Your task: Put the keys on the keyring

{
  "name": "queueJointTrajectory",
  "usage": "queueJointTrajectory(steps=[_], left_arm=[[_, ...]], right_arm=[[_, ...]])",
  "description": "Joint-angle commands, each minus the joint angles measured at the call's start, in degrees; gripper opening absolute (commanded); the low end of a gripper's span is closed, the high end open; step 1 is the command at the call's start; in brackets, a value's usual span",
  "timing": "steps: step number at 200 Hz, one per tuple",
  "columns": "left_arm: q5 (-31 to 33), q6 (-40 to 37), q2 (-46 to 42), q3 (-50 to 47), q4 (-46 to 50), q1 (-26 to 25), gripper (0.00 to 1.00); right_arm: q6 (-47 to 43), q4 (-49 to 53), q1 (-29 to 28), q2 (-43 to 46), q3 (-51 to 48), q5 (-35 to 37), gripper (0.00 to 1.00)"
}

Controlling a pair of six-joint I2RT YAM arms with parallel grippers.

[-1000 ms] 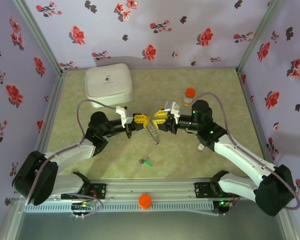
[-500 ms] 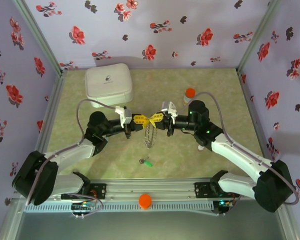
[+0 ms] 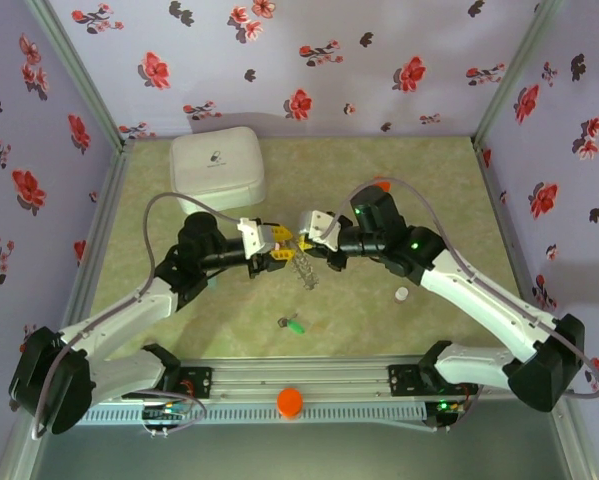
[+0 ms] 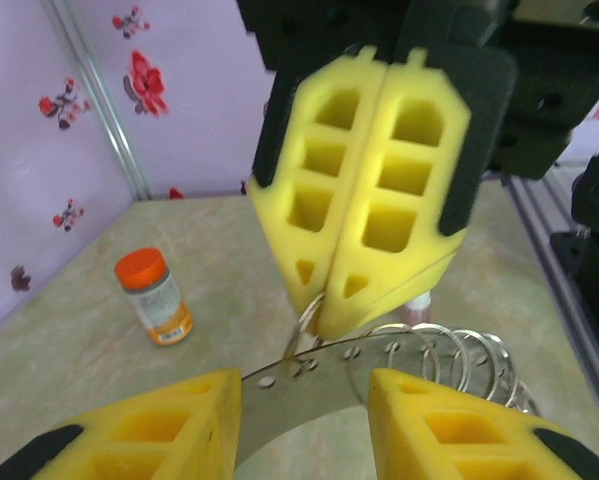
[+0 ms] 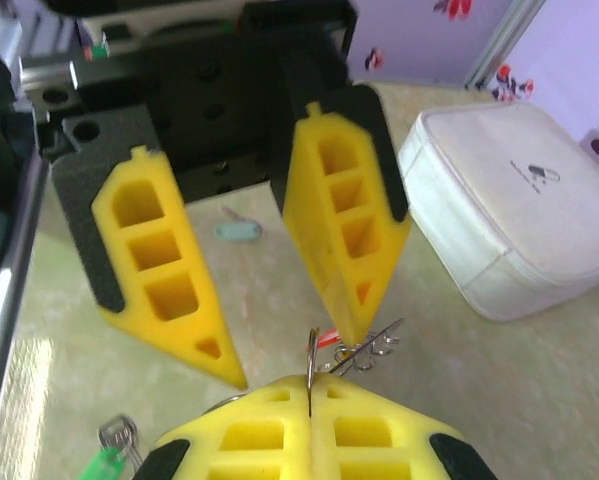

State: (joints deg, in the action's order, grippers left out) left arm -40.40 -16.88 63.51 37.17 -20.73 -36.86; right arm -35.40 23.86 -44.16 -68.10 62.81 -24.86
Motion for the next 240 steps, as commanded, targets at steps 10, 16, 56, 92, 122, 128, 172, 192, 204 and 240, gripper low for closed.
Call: queueJointTrajectory(steps=[10, 16, 56, 92, 122, 128, 172, 192, 204, 240], left_arm=[[2.13, -7.47, 1.41, 3.79, 8.76, -0.54, 0.37], [2.13, -7.80, 1.82, 4.19, 9.01, -0.58, 0.36], [0.41, -8.87, 3.81, 6.41, 10.42, -1.09, 0.27], [-1.04, -9.68, 3.77, 6.34, 12.53, -1.10, 0.24], [1.55, -11.59, 0.86, 4.56, 14.67, -1.04, 0.25], [1.72, -11.52, 0.31, 4.09, 14.65, -1.02, 0.26], [2.08, -10.98, 0.06, 2.77, 15.36, -1.27, 0.36], [2.26, -9.75, 0.78, 2.12, 11.83, -1.63, 0.33], [2.78, -9.64, 1.27, 2.30, 10.99, -1.72, 0.32], [3.10, -10.08, 2.57, 2.86, 9.02, -1.81, 0.23]], right_arm=[[-7.46, 10.32, -1.65, -2.35, 4.82, 7.11, 0.00], [-8.02, 11.10, -1.86, -2.80, 5.40, 7.54, 0.00], [-9.06, 11.53, -3.19, -4.88, 7.57, 7.73, 0.00], [-8.90, 10.47, -3.65, -5.64, 7.95, 7.66, 0.00], [-8.98, 10.20, -3.72, -5.14, 7.36, 9.09, 0.00], [-8.99, 10.08, -3.66, -5.06, 7.17, 9.42, 0.00], [-7.98, 7.38, -3.72, -4.54, 5.45, 6.06, 0.00], [-7.32, 6.15, -3.80, -4.72, 5.32, 4.62, 0.00], [-7.14, 5.85, -3.87, -4.76, 5.17, 4.09, 0.00], [-7.06, 6.14, -4.00, -5.41, 4.97, 4.21, 0.00]])
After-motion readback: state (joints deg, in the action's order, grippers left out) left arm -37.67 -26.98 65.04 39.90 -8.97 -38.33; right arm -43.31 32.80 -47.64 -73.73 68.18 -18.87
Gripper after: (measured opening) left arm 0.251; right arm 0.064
